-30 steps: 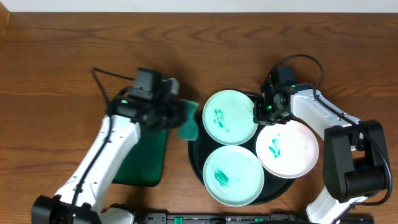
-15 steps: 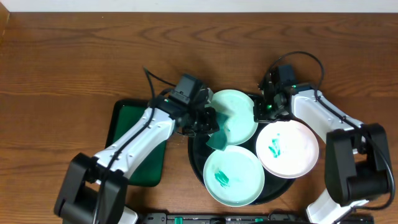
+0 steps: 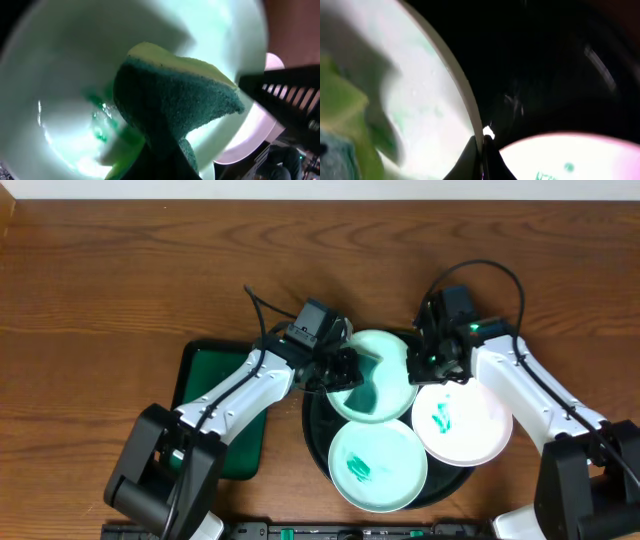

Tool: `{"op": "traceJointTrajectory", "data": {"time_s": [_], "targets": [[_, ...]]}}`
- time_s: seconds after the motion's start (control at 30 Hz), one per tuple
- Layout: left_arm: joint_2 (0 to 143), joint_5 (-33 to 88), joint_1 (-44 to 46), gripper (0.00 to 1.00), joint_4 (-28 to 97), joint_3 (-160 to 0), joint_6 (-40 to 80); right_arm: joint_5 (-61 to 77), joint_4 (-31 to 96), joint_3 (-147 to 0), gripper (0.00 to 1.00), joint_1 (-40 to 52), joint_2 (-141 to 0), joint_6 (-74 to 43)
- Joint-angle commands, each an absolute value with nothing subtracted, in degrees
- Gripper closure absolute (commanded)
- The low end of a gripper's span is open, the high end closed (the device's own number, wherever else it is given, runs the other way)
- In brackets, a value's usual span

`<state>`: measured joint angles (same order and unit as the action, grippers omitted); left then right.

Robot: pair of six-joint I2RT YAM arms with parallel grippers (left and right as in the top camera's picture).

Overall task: Clean dirty plates on tray and stack at the side
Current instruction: 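Carry the sponge with the left gripper to the upper pale green plate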

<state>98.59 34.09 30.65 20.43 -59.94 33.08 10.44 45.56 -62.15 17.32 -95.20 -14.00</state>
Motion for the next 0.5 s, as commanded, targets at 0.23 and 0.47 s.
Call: {"op": "traceJointTrajectory", "data": {"time_s": [0.23,0.47], "targets": [[98.5,29.28,30.61,0.93,19.99,-62.28,34.15,8.38,49.52,-62.02,0.99,19.18,-94.87,-24.62],[98.5,29.32,30.63,0.93,20.03,-62.28,34.15,7.27,44.29,-62.02,0.99,17.98,-94.8,-30.06]]}}
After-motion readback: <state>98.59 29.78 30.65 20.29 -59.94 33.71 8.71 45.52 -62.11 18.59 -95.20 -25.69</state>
